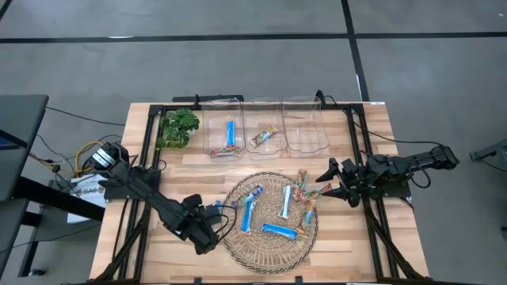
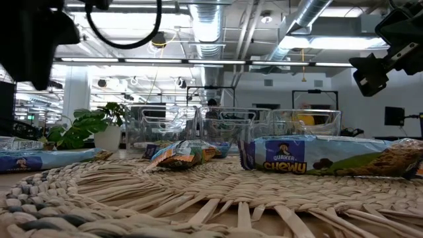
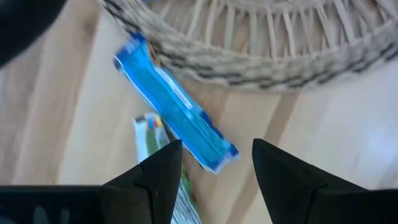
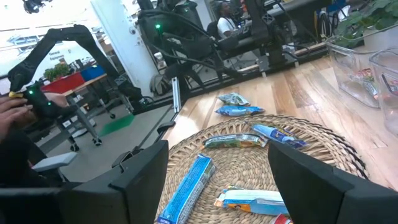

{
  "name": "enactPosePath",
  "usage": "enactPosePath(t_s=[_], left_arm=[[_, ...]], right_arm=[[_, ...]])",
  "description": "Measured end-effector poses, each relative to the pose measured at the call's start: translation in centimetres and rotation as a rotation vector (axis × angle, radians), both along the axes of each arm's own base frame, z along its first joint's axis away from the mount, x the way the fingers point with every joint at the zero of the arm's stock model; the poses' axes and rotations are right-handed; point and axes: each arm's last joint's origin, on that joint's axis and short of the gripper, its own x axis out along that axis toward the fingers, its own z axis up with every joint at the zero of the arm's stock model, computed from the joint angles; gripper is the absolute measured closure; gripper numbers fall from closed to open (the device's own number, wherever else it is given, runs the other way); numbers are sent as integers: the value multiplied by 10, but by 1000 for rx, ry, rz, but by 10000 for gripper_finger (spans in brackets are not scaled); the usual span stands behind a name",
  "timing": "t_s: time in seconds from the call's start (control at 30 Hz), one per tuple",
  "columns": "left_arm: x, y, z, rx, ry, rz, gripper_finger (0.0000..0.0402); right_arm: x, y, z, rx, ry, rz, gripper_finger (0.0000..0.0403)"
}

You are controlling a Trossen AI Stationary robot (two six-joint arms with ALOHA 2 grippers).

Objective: Pick and place Granola Bars by type
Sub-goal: Put the yellow granola bar into the middle transparent bin

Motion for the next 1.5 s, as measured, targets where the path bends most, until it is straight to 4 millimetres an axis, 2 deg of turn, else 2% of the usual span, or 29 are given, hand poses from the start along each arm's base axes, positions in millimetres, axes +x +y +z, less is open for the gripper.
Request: enactPosePath(t_s=[0.1, 0.37, 0.67, 1.17, 1.37, 1.5], left_arm=[[-2, 0, 0, -19, 41, -2, 212], [-15, 12, -2, 74, 192, 27, 224], [-30, 20, -45, -13, 302, 54, 243], [-31, 32, -72, -66, 253, 140, 224], [-30, 33, -73, -65, 248, 126, 208], [-30, 33, -73, -66, 245, 127, 226]], right_arm=[[0, 0, 0, 0, 0, 0, 132], [0, 0, 0, 0, 0, 0, 132], [0, 0, 0, 0, 0, 0, 132], [0, 0, 0, 0, 0, 0, 132], [0, 0, 0, 0, 0, 0, 132], [0, 0, 0, 0, 0, 0, 132]])
